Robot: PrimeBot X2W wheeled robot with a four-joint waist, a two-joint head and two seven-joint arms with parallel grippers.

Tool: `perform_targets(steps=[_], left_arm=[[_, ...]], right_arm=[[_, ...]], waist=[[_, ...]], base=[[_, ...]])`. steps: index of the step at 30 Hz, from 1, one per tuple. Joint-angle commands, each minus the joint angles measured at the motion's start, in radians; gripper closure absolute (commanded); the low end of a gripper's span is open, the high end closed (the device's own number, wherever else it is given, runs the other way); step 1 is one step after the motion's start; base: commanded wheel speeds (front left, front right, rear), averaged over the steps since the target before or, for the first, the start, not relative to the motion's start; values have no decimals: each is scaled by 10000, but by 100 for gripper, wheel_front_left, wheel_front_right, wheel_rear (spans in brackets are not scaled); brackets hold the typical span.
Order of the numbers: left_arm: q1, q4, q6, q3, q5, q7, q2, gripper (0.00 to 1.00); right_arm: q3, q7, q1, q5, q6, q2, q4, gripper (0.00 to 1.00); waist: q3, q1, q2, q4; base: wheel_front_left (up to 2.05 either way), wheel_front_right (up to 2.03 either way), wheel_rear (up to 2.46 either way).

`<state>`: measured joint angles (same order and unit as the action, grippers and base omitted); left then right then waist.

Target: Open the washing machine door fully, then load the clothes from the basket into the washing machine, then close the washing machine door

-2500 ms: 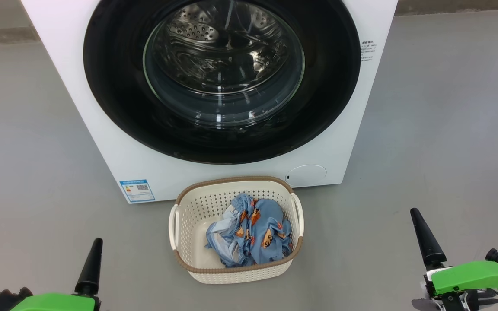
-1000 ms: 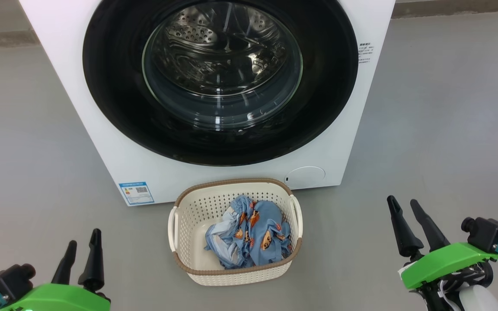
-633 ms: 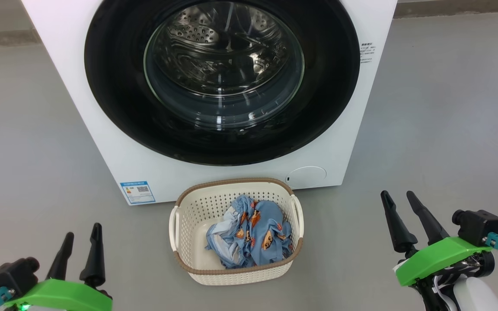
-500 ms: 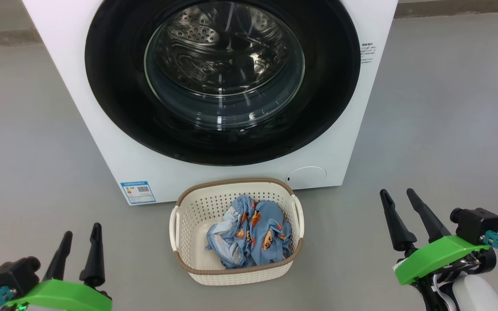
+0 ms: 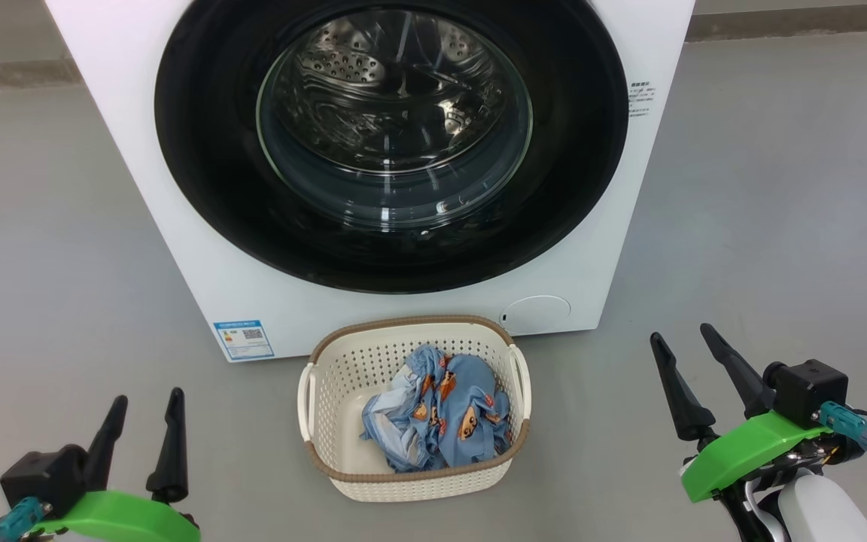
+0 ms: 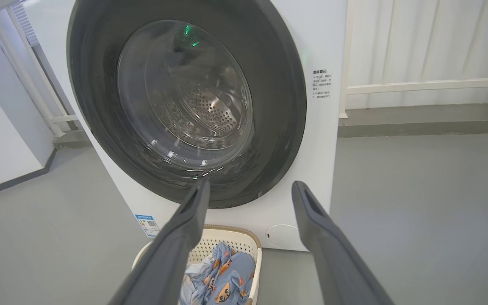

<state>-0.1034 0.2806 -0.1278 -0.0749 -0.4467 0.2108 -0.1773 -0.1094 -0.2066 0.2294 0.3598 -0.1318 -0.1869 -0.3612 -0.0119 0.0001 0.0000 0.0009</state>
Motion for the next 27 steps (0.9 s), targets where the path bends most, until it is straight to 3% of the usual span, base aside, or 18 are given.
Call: perform_targets(steps=[1,14,27], left_arm=[[-461,-293,-26,284,348,163,-346,0],[-593,-258,-29,249,1500,509,-505,0],[-552,-307,-29,454,1506,509,-377,0]], right_arm=[[-220,-207,488,-356,10,-126,183,0],[-389,-552,799,-1180,11,-199,-144,0],[-266,-552,838,-1126,11,-144,-245,0]], waist=[[9,0,0,16],[41,0,0,71],[71,0,0,49]], base=[[0,0,0],[0,0,0],[0,0,0]])
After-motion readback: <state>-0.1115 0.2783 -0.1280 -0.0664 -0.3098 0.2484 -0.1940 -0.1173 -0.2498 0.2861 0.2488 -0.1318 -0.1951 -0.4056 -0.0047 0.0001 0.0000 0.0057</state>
